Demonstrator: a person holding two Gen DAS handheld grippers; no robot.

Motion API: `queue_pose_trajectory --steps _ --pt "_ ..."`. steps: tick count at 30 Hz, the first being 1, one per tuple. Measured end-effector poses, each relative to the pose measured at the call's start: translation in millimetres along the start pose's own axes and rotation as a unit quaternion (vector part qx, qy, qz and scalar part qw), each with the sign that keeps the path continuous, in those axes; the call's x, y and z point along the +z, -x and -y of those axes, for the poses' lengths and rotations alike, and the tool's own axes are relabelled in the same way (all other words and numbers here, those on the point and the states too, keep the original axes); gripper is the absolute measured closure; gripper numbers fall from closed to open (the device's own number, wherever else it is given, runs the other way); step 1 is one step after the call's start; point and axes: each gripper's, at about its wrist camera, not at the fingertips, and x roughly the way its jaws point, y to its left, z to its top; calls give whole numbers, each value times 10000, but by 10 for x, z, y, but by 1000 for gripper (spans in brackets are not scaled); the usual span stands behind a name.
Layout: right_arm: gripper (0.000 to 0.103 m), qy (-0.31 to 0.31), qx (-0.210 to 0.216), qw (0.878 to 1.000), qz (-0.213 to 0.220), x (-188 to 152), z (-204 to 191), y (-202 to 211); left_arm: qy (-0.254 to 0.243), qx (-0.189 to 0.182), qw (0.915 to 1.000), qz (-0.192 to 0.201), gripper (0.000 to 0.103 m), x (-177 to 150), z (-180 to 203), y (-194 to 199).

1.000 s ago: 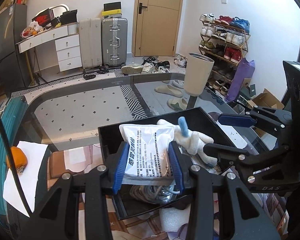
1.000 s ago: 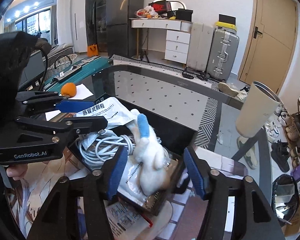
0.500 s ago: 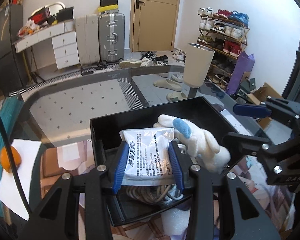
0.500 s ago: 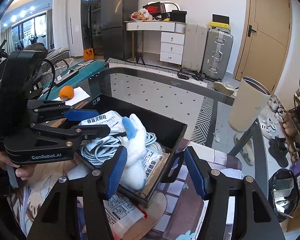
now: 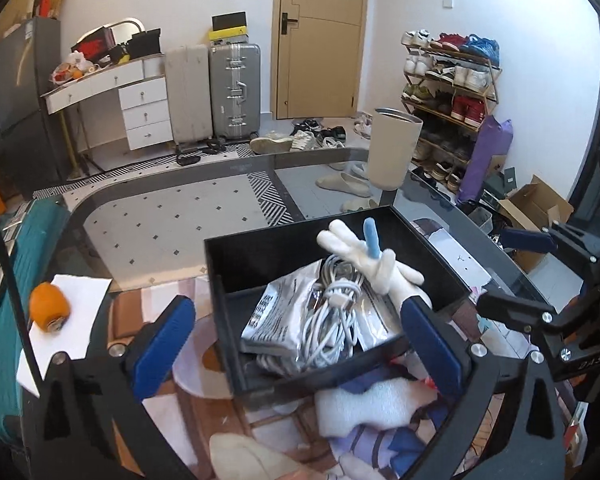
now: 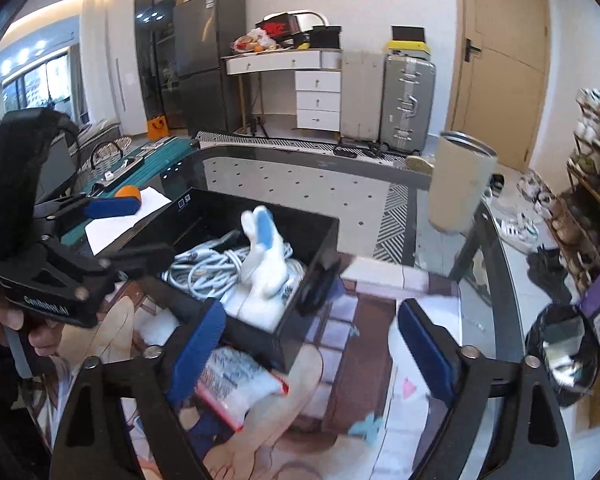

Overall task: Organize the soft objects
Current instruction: 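Withdraw both grippers from the box back over the table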

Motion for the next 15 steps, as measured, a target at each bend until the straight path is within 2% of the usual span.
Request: queue_pose_trajectory --steps 4,15 --pt "1 -201 2 9998 10 -131 9 94 47 64 10000 13 0 -129 -26 119" --pt "1 -423 136 9990 -23 -339 -151 137 262 257 9993 -64 0 -481 -52 274"
